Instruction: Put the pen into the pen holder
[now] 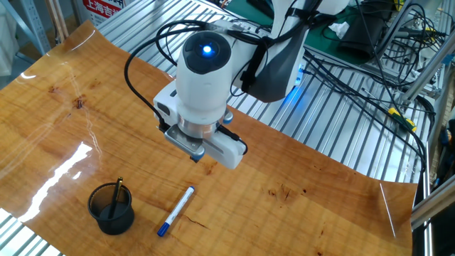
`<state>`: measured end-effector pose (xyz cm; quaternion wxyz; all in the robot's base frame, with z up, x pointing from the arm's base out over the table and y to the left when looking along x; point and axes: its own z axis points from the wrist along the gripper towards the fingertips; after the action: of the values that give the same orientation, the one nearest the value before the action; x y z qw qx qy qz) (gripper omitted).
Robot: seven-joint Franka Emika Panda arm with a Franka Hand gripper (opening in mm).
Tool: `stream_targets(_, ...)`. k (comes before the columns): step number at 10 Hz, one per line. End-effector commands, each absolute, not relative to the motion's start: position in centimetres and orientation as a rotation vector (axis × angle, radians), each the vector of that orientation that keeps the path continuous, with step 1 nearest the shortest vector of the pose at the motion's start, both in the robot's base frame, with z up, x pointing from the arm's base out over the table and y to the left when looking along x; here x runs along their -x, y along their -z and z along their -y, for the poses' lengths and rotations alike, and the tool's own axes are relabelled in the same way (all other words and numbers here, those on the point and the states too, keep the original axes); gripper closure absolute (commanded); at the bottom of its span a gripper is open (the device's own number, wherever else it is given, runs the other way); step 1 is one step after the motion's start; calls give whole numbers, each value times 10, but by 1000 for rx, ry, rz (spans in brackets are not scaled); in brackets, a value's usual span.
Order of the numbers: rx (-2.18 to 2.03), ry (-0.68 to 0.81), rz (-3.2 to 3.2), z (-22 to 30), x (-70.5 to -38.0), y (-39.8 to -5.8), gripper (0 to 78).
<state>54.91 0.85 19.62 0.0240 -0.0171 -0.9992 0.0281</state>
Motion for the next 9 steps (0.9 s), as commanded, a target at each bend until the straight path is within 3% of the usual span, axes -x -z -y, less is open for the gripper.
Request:
stream_targets(1, 49, -98, 3097, -8, -551, -198, 776)
stream_targets(5, 23, -160, 3093, -8, -552, -199, 776)
stream_targets(9, -37, 21, 3085, -12, -549, -199, 776)
